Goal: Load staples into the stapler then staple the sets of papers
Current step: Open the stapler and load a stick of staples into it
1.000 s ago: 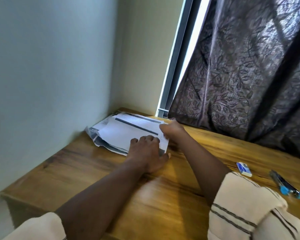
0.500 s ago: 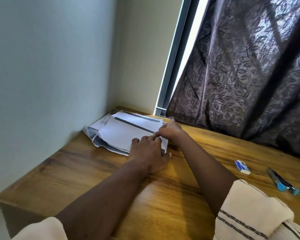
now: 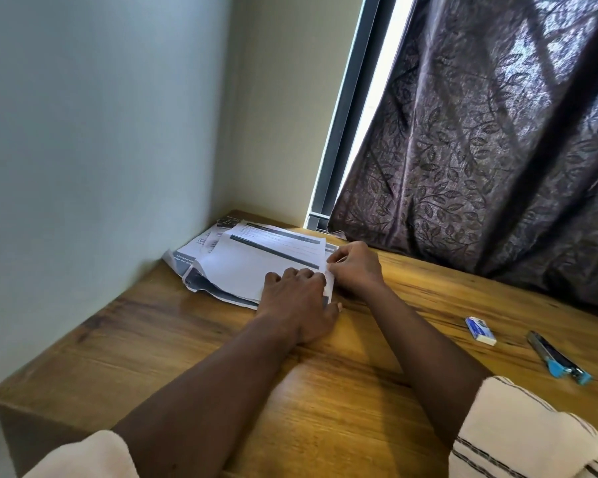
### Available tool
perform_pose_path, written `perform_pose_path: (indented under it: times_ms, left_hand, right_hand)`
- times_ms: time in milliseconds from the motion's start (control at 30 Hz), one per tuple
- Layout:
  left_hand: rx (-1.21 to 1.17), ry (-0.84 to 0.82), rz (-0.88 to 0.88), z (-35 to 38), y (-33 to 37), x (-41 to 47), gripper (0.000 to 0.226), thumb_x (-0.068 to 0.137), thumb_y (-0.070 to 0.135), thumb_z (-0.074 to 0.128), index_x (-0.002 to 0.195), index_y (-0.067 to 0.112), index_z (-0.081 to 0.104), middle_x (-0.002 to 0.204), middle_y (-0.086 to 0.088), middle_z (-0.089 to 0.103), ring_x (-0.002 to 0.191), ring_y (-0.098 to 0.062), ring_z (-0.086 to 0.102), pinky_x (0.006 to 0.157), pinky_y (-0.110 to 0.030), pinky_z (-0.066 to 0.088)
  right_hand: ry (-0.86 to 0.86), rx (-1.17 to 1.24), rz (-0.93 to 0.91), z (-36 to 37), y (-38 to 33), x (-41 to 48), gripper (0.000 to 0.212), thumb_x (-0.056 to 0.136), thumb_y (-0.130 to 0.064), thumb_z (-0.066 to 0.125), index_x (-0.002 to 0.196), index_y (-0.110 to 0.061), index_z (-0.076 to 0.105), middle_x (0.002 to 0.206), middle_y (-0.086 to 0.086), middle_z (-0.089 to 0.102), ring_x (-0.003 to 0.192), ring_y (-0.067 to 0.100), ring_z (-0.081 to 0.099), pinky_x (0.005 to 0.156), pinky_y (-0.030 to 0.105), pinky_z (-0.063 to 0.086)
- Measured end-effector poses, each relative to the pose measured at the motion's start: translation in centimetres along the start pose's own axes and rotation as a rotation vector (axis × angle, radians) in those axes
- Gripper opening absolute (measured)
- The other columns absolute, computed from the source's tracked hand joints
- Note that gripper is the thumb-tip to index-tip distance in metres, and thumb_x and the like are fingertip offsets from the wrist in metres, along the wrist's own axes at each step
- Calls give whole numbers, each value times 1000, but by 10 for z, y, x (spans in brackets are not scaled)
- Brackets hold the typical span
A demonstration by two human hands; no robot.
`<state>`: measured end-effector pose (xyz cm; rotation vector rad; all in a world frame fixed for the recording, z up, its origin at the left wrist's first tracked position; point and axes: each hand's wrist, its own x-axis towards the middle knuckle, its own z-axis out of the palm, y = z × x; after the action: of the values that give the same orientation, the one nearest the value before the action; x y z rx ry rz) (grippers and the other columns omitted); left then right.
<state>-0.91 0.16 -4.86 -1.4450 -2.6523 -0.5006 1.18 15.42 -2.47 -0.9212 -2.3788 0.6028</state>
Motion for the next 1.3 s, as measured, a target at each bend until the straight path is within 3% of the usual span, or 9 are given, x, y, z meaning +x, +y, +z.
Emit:
perform_pose_path:
  times_ms: [267,333,433,533,667,833,1000,1133,1300]
  left_hand:
    - [-61,-44,203,1,7,0,73,91,79,33,144,31,44,157,1,43,146,-20,36,121,-54,18]
    - [-68,-68,266,-1,12,-3,75,91,79,34,148,30,40,160,2,38,147,-19,34,123,-53,15]
    - [-56,-128,352,1,19,-6,79,90,80,34,153,32,33,165,4,29,151,-17,28,125,-52,9]
    - [-56,-183,392,3,21,-6,83,88,83,33,154,35,30,167,5,25,152,-16,26,126,-51,10]
    - [-61,-201,395,2,19,-5,81,86,83,36,153,37,32,167,6,25,151,-20,27,124,-50,18]
    - [-78,-189,391,3,18,-3,76,87,82,39,149,39,35,164,7,28,149,-20,29,122,-50,22]
    - [-96,-170,372,6,17,1,71,88,80,39,145,40,39,160,7,34,145,-18,35,119,-50,29]
    - [-154,-50,342,4,19,1,66,90,73,47,144,34,44,152,7,44,137,-17,43,113,-48,37]
    - [-194,31,346,3,18,1,63,91,63,59,145,33,43,150,6,47,134,-16,44,110,-45,41]
  right_hand:
    - [259,-19,49,-68,75,-57,11,88,-35,68,86,-26,73,85,-10,74,83,13,69,75,35,56]
    - [328,-132,119,-93,105,-69,14,88,-39,67,95,-28,73,96,-6,75,88,16,68,79,37,57]
    - [404,-337,331,-128,147,-83,35,86,-46,64,116,-28,68,124,4,67,118,27,56,99,46,47]
    - [354,-463,540,-154,181,-93,55,86,-50,63,130,-17,57,146,15,49,138,37,39,112,53,34]
    - [270,-476,665,-170,216,-100,66,86,-59,61,131,-11,54,143,18,50,135,40,41,111,55,35]
    - [380,-384,538,-171,217,-98,22,85,-38,69,96,-19,71,105,10,72,101,32,64,86,43,55]
    - [593,15,186,-163,183,-93,26,94,-27,67,119,-19,72,108,2,75,94,18,68,84,43,58]
    - [447,491,9,-150,130,-86,20,94,-16,70,114,-13,72,94,19,73,77,21,67,74,40,57]
    - [291,539,-83,-103,103,-81,9,89,-20,76,97,-24,74,88,14,74,74,17,63,70,39,55]
